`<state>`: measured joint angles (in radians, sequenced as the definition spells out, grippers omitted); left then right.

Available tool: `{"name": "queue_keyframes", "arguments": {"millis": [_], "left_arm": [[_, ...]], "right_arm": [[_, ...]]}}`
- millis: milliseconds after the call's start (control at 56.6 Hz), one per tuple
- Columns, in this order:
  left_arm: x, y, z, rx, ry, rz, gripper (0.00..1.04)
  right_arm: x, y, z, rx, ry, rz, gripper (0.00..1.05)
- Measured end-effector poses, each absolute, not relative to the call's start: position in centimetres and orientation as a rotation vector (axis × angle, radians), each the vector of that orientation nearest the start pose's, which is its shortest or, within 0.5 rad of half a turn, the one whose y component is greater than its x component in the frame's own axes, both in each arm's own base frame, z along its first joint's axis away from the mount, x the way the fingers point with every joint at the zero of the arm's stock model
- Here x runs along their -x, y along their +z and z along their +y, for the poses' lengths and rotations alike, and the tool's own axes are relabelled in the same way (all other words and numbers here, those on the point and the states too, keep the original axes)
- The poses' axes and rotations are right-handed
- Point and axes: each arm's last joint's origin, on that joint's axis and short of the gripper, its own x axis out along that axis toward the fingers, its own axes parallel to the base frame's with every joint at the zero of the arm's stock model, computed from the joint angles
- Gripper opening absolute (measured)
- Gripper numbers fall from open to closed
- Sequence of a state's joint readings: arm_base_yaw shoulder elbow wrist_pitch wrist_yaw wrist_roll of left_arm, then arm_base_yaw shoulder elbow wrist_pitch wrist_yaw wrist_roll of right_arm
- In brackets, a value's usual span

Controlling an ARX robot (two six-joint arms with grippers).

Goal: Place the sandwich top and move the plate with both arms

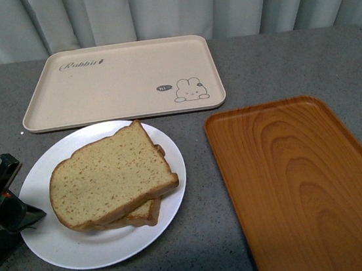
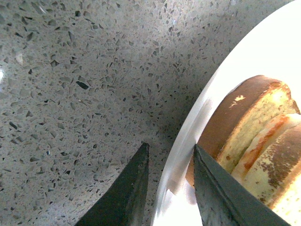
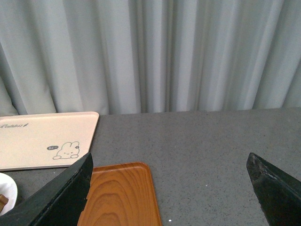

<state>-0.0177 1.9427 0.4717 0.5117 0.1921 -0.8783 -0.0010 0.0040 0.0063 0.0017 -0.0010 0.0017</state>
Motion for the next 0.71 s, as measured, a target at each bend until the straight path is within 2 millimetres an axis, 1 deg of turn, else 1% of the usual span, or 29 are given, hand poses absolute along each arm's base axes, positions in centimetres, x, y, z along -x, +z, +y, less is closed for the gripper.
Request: {"name": "queue_keyframes", "arguments": {"millis": [35, 88, 159, 283, 530, 707], "left_arm": [[-25.5, 3.2, -1.1, 0.894, 0.235, 0.989, 0.3], [-25.6, 3.2, -1.2, 0.901, 0.222, 0.993, 0.21], [-25.7, 3.2, -1.2, 0.909, 0.205, 0.996, 0.14], [-25.9, 3.4, -1.2, 0.933, 0.182, 0.989, 0.06], [-25.7, 4.2, -1.0, 0.972, 0.175, 0.968, 0.06], [-24.8, 5.7, -0.8, 1.024, 0.188, 0.948, 0.05]], "right_arm": [[-9.8, 16.6, 0.0, -0.002, 0.0, -0.004, 0.96], [-9.8, 16.6, 0.0, -0.002, 0.0, -0.004, 0.96], [-9.8, 16.6, 0.0, -0.002, 0.0, -0.004, 0.96], [-9.8, 16.6, 0.0, -0.002, 0.0, -0.004, 0.96], [-9.8, 16.6, 0.0, -0.002, 0.0, -0.004, 0.96], [-9.8, 16.6, 0.0, -0.002, 0.0, -0.004, 0.96]]}}
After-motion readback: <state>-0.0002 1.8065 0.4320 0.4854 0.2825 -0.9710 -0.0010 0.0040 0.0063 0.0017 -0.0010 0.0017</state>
